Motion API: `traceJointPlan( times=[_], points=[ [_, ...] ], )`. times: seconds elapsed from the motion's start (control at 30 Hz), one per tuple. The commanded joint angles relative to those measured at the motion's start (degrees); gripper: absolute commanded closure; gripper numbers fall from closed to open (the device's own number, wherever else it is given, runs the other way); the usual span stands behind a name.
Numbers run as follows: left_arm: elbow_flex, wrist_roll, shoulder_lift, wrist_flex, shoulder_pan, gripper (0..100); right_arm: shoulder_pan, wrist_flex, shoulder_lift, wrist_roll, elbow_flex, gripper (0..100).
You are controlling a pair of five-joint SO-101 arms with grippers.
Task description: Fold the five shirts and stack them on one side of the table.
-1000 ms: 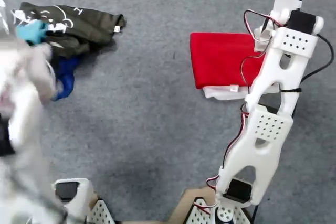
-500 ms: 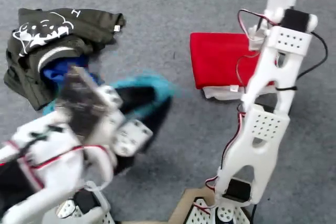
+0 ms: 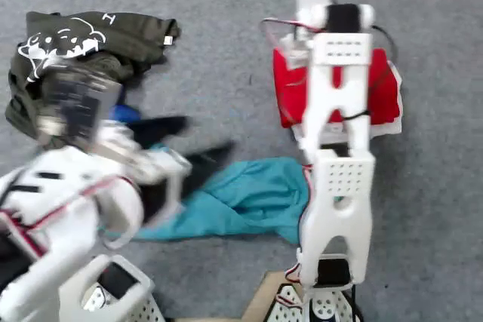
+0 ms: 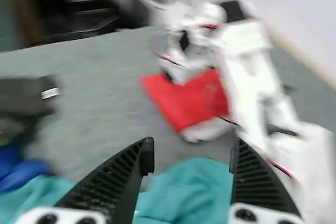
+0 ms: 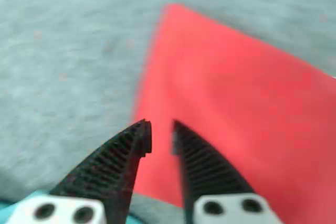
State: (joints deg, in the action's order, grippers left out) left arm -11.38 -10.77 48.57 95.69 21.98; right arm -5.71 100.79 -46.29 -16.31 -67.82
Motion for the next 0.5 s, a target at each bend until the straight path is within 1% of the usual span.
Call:
traceJointPlan(
  times=[0.0,0.03,0.1,0.2,0.33,0.47],
  points=[
    [6.73,-0.44,-0.44,1.93,-27.82,75,-9.32,0.44,4.09,0.26,6.37,75.6],
    [11.12,0.09,-0.97,0.70,-34.51,75,-11.96,0.44,4.09,0.26,8.84,72.8],
    [20.79,2.46,-2.73,-3.60,-45.85,75,-17.58,0.44,4.09,0.00,13.49,70.8],
    [31.69,5.63,-4.66,-9.14,-56.84,75,-25.85,0.35,3.91,-0.09,18.33,70.9],
    [39.43,8.18,-5.45,-13.80,-64.48,75,-35.16,0.18,3.74,0.00,22.11,70.9],
    [43.12,9.14,-5.71,-16.70,-68.79,75,-40.53,-0.62,3.56,0.18,25.01,71.7]
  ],
)
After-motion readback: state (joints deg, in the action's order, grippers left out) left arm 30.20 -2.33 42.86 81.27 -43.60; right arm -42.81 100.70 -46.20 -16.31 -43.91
